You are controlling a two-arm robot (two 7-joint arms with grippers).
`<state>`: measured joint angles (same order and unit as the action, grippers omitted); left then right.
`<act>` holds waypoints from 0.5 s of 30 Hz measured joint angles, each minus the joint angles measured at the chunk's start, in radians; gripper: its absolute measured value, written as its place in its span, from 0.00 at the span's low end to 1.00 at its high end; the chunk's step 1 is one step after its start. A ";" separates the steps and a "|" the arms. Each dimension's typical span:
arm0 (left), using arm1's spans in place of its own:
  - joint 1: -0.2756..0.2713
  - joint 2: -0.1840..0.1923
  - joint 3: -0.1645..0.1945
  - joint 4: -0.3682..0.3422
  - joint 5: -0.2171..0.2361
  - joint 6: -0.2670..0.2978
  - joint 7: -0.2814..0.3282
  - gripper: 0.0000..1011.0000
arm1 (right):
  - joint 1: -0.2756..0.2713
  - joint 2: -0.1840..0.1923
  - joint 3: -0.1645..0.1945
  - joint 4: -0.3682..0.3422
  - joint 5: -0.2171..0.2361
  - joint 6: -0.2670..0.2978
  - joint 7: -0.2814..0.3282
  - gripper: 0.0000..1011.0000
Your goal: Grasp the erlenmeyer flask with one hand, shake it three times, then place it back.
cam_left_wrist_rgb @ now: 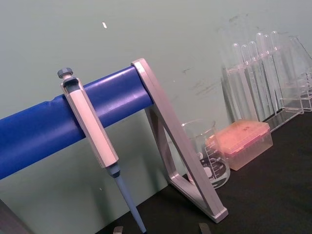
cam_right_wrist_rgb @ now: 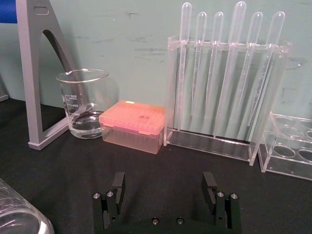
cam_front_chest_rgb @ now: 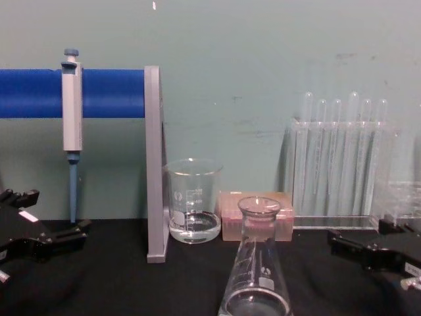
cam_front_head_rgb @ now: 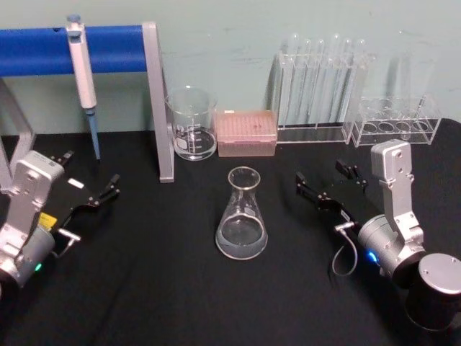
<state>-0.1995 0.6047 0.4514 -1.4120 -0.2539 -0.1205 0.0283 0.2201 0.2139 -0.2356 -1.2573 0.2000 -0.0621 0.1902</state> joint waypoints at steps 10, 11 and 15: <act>0.000 0.000 0.000 0.000 0.000 0.000 0.000 0.99 | 0.000 0.000 0.000 0.000 0.000 0.000 0.000 0.99; 0.000 0.000 0.000 0.000 0.000 0.000 0.000 0.99 | 0.000 0.000 0.000 0.000 0.000 0.000 0.000 0.99; 0.000 0.000 0.000 0.000 0.000 0.000 0.000 0.99 | 0.000 0.000 0.000 0.000 0.000 0.000 0.000 0.99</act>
<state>-0.1995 0.6047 0.4514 -1.4120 -0.2539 -0.1205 0.0283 0.2201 0.2140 -0.2356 -1.2573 0.2005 -0.0622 0.1902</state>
